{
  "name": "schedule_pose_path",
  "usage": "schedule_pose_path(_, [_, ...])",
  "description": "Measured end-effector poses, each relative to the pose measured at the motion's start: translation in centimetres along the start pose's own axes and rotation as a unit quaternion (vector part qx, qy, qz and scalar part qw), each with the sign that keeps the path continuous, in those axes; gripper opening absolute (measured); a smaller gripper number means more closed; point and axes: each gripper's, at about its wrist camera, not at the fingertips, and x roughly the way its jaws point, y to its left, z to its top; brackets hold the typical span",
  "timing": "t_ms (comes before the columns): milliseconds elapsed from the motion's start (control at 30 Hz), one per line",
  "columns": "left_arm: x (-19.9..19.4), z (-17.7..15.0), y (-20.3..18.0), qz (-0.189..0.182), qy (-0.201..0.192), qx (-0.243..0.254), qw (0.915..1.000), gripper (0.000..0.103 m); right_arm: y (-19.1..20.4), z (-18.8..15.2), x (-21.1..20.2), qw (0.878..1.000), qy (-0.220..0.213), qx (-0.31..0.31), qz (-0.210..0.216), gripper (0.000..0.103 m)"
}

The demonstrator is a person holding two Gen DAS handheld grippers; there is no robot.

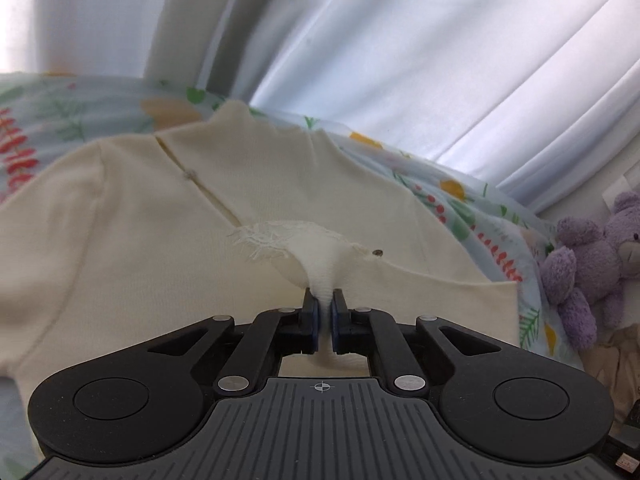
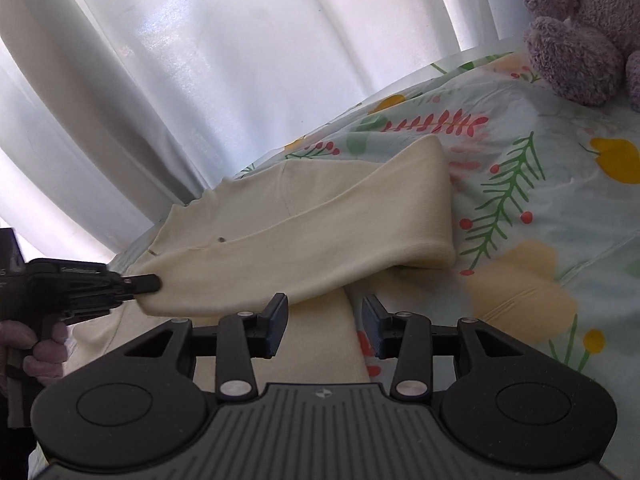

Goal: Fold small clothes

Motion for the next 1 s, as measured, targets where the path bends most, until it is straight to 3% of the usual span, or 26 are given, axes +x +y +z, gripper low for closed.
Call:
schedule_pose_path(133, [-2.8,0.0,2.5,0.084,-0.037,0.018,0.9956,0.008,-1.0,0.9,1.0,0.999,-0.001,0.035,0.03,0.052])
schedule_pose_path(233, [-3.7,-0.1,5.4,0.122,-0.044,-0.012,0.9915,0.008,-1.4,1.4,2.3,0.996,0.018,0.068,0.053,0.052])
schedule_pose_path(367, [-4.6,0.0,8.7,0.106,-0.042,-0.076,0.9906,0.008,-0.4,1.7,3.5,0.994,0.028,0.069,0.074,0.052])
schedule_pose_path(533, [-4.6,-0.3,8.4,0.09,-0.046,-0.071,0.9923,0.008,0.0,2.3,5.5,0.993,0.035,0.082,0.073,0.049])
schedule_pose_path(700, [-4.1,-0.5,7.6,0.081,-0.046,-0.055,0.9942,0.008,-0.4,2.5,7.1,0.993,0.039,0.105,0.038,0.016])
schedule_pose_path(767, [-3.7,-0.4,7.4,0.084,-0.044,-0.048,0.9943,0.008,-0.4,2.6,7.2,0.994,0.034,0.101,0.029,0.008])
schedule_pose_path(1000, [-3.0,0.0,6.2,0.093,-0.059,-0.013,0.9938,0.008,0.3,2.8,6.5,0.998,-0.018,0.051,-0.031,0.006])
